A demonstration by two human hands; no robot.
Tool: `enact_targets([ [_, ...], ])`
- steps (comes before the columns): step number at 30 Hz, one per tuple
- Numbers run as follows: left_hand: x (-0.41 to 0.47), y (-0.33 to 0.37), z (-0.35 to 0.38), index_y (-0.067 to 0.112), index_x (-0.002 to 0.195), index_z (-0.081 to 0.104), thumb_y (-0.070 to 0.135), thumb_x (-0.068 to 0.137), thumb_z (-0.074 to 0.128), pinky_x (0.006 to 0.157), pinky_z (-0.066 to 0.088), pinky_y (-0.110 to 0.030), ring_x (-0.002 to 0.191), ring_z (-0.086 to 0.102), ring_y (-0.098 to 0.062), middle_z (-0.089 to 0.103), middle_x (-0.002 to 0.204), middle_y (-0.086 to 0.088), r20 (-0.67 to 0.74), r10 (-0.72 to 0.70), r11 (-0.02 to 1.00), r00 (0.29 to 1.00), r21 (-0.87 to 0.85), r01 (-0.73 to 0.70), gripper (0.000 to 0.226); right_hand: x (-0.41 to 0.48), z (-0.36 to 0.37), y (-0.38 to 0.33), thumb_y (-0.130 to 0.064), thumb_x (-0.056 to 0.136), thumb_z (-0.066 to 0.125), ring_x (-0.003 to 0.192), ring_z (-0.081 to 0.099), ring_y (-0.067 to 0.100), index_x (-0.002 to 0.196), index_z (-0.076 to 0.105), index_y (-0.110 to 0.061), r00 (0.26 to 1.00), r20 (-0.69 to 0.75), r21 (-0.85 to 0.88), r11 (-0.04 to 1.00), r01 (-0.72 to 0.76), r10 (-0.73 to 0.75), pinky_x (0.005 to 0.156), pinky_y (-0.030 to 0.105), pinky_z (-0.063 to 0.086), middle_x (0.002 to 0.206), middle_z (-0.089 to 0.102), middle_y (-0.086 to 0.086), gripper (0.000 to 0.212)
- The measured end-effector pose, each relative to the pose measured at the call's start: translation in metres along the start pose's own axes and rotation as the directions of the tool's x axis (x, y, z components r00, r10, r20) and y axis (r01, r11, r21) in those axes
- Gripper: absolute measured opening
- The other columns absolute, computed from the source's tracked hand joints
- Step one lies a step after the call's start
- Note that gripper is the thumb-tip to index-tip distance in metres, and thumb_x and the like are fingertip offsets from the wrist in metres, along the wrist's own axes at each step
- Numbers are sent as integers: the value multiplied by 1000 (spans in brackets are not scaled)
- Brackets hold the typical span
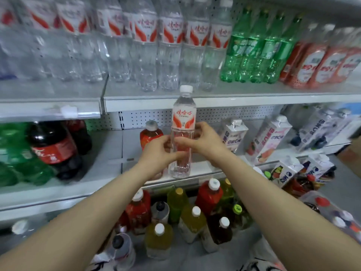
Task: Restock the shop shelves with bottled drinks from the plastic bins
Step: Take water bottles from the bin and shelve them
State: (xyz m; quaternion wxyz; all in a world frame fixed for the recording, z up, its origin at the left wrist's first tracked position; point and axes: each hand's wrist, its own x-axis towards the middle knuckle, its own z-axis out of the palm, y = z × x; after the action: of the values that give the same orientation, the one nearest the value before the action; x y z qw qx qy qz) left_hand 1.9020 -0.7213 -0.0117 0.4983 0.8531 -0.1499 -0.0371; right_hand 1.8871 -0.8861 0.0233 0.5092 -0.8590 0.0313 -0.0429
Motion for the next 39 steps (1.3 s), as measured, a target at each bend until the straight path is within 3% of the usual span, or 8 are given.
enact_targets([
  [3, -1, 0, -26, 31, 108, 61, 44, 72, 82, 68, 43, -11, 85, 62, 3, 69, 91, 15, -43, -1, 1000, 999, 13, 1, 43, 5, 12, -22, -44, 73, 86, 96, 63, 6, 116, 50, -27, 996, 1, -38, 996, 86, -86, 87, 33, 55, 106, 65, -11, 59],
  [12, -1, 8, -105, 27, 123, 58, 34, 73, 85, 80, 59, -30, 89, 68, -7, 68, 104, 9, -180, 33, 999, 983, -26, -39, 56, 32, 44, -91, -46, 71, 86, 96, 70, 9, 110, 58, -33, 963, 41, 13, 964, 266, -266, 90, 41, 58, 104, 73, -7, 50],
  [16, 6, 12, -138, 27, 122, 58, 32, 75, 84, 72, 58, -21, 82, 69, -3, 69, 101, 9, -251, 75, 996, 965, -26, -84, 54, 48, 55, -126, -52, 68, 84, 99, 69, 10, 114, 59, -31, 949, 71, 17, 952, 307, -307, 92, 44, 56, 106, 72, -8, 56],
  [19, 16, 18, -162, 25, 124, 58, 37, 74, 84, 70, 54, -15, 85, 67, -1, 69, 101, 11, -293, 97, 994, 951, -14, -105, 58, 60, 58, -153, -42, 77, 83, 98, 63, 6, 110, 60, -30, 938, 63, 7, 940, 342, -342, 90, 34, 53, 104, 67, -13, 42],
  [26, 47, 24, -192, 16, 130, 59, 44, 73, 83, 88, 56, -46, 95, 67, -18, 69, 107, 0, -343, 110, 994, 933, 17, -111, 68, 88, 71, -186, -37, 80, 82, 89, 67, 10, 112, 67, -22, 928, -7, 9, 928, 372, -372, 81, 30, 55, 96, 72, -8, 38],
  [31, 70, 25, -206, 16, 136, 54, 41, 78, 79, 76, 49, -24, 95, 59, -9, 63, 114, 6, -376, 122, 991, 918, 99, -91, 68, 107, 79, -200, -35, 77, 85, 70, 62, -3, 111, 66, -21, 907, -102, -23, 912, 409, -409, 62, 13, 49, 81, 70, -11, 42],
  [34, 82, 24, -211, 15, 142, 49, 39, 80, 78, 80, 39, -21, 96, 55, -9, 64, 123, -1, -394, 140, 985, 908, 148, -87, 72, 117, 85, -203, -35, 75, 87, 74, 61, 6, 123, 63, -20, 901, -167, -35, 915, 401, -401, 64, 21, 48, 80, 64, -6, 56],
  [39, 98, 13, -211, 14, 140, 52, 41, 76, 81, 99, 50, -36, 116, 62, -23, 63, 132, -6, -430, 156, 981, 889, 175, -87, 76, 125, 101, -195, -26, 80, 84, 91, 63, 14, 131, 60, -19, 872, -252, -51, 906, 420, -419, 81, 28, 51, 88, 58, -12, 56],
])
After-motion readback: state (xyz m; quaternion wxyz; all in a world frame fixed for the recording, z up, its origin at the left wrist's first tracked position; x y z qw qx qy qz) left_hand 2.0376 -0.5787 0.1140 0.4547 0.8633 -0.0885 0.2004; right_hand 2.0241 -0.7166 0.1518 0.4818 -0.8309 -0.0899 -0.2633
